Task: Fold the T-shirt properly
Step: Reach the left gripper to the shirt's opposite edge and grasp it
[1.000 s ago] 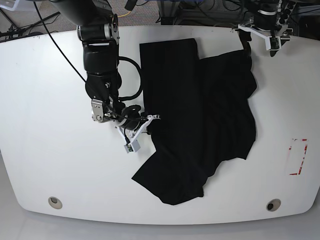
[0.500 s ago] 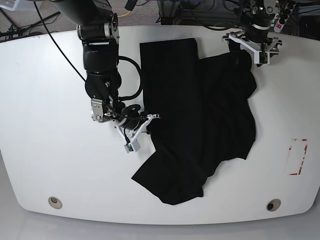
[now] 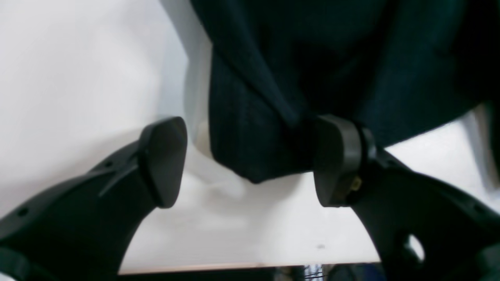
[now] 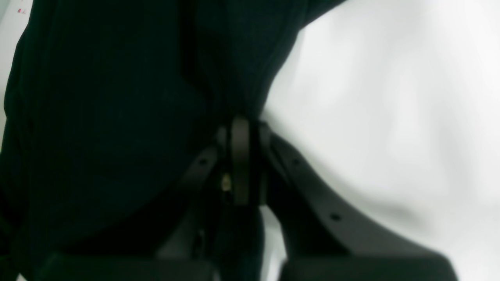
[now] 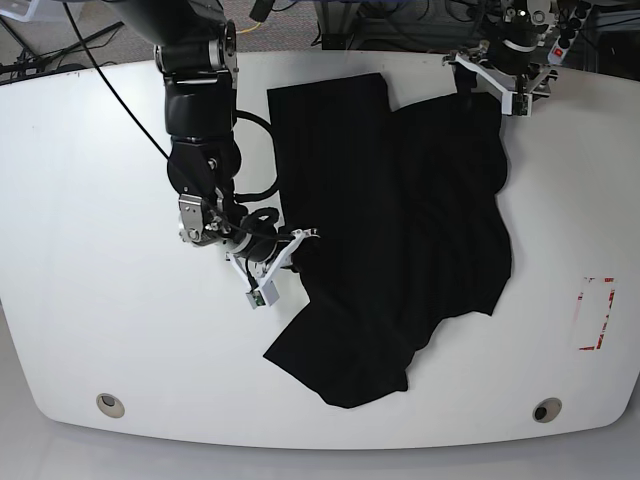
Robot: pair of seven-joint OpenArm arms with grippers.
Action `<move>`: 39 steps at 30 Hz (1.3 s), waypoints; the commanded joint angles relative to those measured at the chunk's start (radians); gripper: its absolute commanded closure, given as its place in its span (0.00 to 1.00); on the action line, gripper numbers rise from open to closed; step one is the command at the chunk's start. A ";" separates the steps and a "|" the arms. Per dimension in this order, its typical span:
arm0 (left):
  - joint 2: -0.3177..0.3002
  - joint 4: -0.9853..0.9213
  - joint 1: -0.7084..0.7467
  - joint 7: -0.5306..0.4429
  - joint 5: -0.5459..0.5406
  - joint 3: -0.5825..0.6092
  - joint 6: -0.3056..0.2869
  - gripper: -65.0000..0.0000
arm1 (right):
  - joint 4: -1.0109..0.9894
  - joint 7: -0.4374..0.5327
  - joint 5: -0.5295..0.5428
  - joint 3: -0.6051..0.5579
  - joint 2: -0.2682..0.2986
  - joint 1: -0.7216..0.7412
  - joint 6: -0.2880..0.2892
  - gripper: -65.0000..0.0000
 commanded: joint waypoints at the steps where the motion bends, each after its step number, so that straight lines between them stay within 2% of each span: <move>1: -0.009 0.011 0.002 -0.020 -0.004 -0.004 -0.001 0.29 | 0.018 0.017 0.014 0.001 0.001 0.025 0.007 1.00; 14: -0.012 0.008 0.008 -0.015 0.002 0.007 -0.002 0.31 | 0.018 0.017 0.014 0.001 -0.001 0.024 0.007 1.00; 19: -0.012 -0.018 0.005 -0.015 0.002 0.007 -0.002 0.53 | 0.018 0.017 0.014 0.001 -0.001 0.024 0.007 1.00; 22: -0.012 -0.025 0.007 -0.015 0.002 0.007 -0.002 0.58 | 0.018 0.017 0.014 0.001 -0.001 0.024 0.007 1.00; 26: -0.012 -0.009 0.020 -0.015 -0.004 0.007 -0.016 0.58 | 0.018 0.017 0.014 0.002 0.001 0.024 0.007 1.00; 28: -0.012 0.008 0.030 -0.015 -0.004 0.005 -0.070 0.57 | 0.018 0.017 0.014 0.002 0.001 0.024 0.007 1.00; 30: -0.009 0.034 0.033 -0.015 -0.004 0.002 -0.128 0.53 | 0.018 0.017 0.014 0.002 0.001 0.024 0.007 1.00; 31: -0.008 0.041 0.034 -0.015 -0.004 -0.001 -0.139 0.50 | 0.018 0.016 0.014 0.002 0.001 0.024 0.007 1.00; 34: -0.006 0.064 0.053 -0.015 -0.010 -0.042 -0.142 0.42 | 0.018 0.016 0.014 0.002 0.001 0.024 0.007 1.00; 39: -0.032 0.068 0.059 -0.015 -0.104 -0.070 -0.151 0.41 | 0.018 0.016 0.014 0.002 0.001 0.024 0.007 1.00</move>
